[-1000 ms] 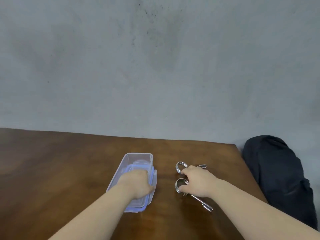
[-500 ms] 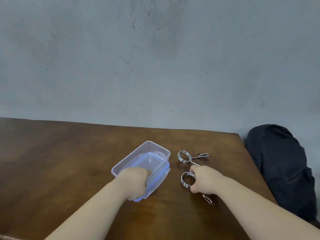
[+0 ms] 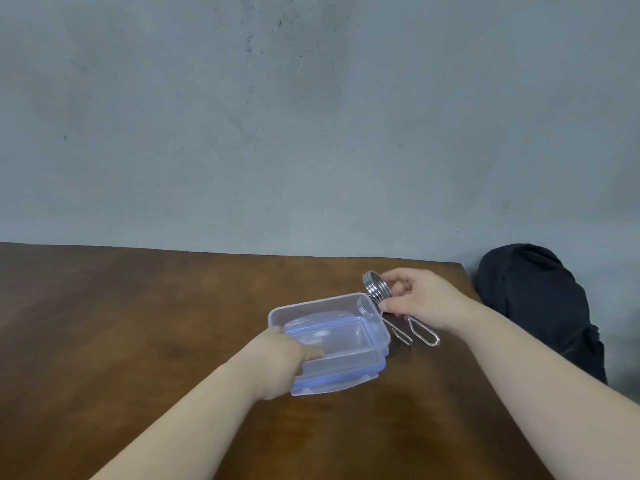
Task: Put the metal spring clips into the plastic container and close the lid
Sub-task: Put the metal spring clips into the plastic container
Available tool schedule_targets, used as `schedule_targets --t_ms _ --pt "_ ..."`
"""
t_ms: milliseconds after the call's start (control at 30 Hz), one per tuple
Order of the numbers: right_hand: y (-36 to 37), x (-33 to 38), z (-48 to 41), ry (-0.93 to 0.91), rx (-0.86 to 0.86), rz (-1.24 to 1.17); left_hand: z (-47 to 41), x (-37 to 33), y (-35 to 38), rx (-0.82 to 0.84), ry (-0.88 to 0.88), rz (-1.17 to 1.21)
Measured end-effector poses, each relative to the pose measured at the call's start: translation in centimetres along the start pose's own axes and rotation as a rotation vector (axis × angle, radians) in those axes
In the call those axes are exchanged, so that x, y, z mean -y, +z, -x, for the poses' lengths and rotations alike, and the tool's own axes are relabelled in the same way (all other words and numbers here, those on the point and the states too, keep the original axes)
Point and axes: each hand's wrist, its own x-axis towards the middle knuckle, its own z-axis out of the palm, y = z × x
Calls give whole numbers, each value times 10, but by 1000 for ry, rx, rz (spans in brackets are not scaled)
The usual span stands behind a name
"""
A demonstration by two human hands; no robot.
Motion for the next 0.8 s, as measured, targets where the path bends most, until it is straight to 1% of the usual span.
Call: schedule_targets --t_ms 133,200,267,333,367,400,500,567,667,800 --pt "7 18 -5 -62 105 129 -15 -1 9 -50 72 -53" --pt "13 23 -9 -74 171 226 -15 0 9 -118 87 -41" --pt "21 27 -15 -90 212 315 -11 4 13 -254 75 55" --pt "30 29 -21 -126 237 395 -5 10 20 -418 42 237" --pt "35 30 -24 -143 253 429 -3 15 24 -466 2 337" --pt "41 31 -27 -154 274 459 -1 20 28 -481 -52 440" --pt "58 36 -35 -190 368 560 -1 28 46 -373 -164 758" --pt "72 40 -40 -216 429 633 -4 32 63 -311 -194 879" --pt "94 41 -48 -243 474 692 -11 32 78 -280 -216 933" --pt "116 36 -58 -239 512 678 -18 31 79 -333 -143 900"
